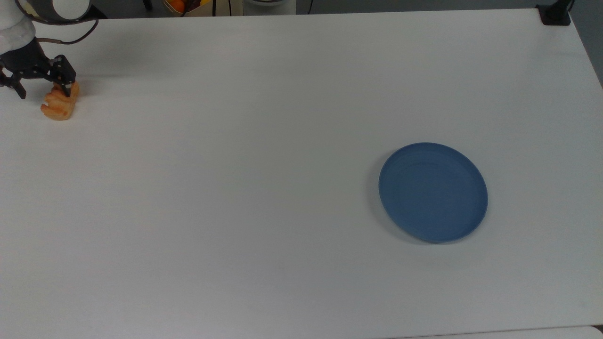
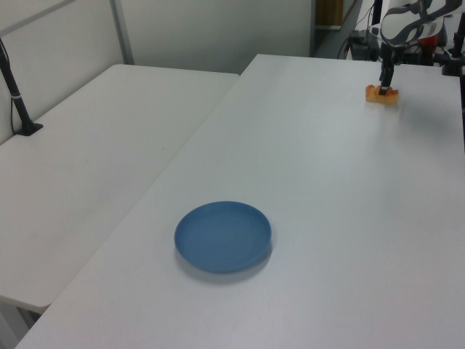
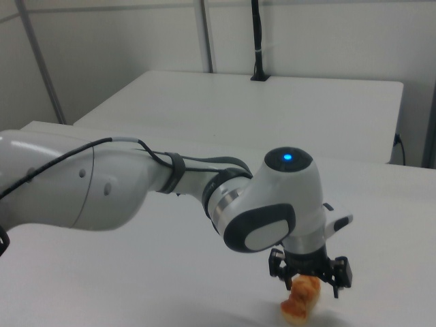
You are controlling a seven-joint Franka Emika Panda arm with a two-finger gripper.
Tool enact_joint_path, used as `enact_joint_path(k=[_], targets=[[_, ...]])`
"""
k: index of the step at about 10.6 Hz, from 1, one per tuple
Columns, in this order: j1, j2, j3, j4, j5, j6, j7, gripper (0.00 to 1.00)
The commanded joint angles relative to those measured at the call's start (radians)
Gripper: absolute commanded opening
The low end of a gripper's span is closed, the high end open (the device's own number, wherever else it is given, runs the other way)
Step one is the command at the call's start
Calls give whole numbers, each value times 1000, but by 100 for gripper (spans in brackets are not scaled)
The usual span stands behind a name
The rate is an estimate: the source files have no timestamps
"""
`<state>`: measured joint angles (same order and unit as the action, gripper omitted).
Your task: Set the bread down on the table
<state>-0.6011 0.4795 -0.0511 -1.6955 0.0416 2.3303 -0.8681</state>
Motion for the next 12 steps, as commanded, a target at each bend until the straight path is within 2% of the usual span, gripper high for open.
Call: enact_joint_path(k=[1,5,7,9,12], targets=[[30,-123,2,-15,12,-121,139,100],[131,-315,7,-4,14,-374,346,100],[185,-436,10,43,20,-614,402,100],[262,-530,10,45,66,-740,473,100],[439,-552,10,45,63,-789,732,100]])
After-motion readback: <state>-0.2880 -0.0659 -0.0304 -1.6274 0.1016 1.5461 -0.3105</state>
